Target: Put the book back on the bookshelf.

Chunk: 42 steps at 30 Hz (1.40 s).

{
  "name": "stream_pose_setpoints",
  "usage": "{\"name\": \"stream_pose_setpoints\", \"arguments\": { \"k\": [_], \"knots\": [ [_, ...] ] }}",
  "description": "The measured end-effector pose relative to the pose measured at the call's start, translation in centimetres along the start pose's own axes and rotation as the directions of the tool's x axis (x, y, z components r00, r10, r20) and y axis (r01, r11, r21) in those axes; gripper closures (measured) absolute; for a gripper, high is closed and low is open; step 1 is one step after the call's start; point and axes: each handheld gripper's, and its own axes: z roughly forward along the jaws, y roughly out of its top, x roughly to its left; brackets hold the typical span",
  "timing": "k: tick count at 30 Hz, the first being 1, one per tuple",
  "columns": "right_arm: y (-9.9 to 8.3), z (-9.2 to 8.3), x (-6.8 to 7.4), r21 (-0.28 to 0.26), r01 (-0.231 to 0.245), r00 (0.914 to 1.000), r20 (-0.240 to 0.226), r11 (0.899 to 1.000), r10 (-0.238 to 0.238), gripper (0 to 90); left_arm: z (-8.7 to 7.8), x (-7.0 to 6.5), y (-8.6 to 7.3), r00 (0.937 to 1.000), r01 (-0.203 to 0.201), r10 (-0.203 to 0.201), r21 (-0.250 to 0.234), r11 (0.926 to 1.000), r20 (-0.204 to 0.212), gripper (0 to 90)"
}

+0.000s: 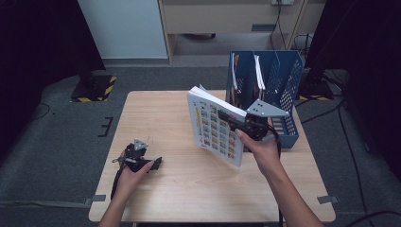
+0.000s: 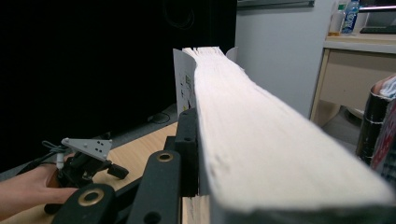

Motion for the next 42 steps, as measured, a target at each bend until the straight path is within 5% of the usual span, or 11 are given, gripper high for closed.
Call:
{"name": "stream_pose_setpoints", "arguments": {
  "k": [42],
  "knots": [
    [-1.7, -6.2, -1.6, -0.014, 0.006, 0.9999, 0.016, 1.000, -0.006, 73.6, 0.0, 0.0, 0.0, 1.0000, 0.002, -0.002, -0.001, 1.0000, -0.002, 0.0]
  ]
}}
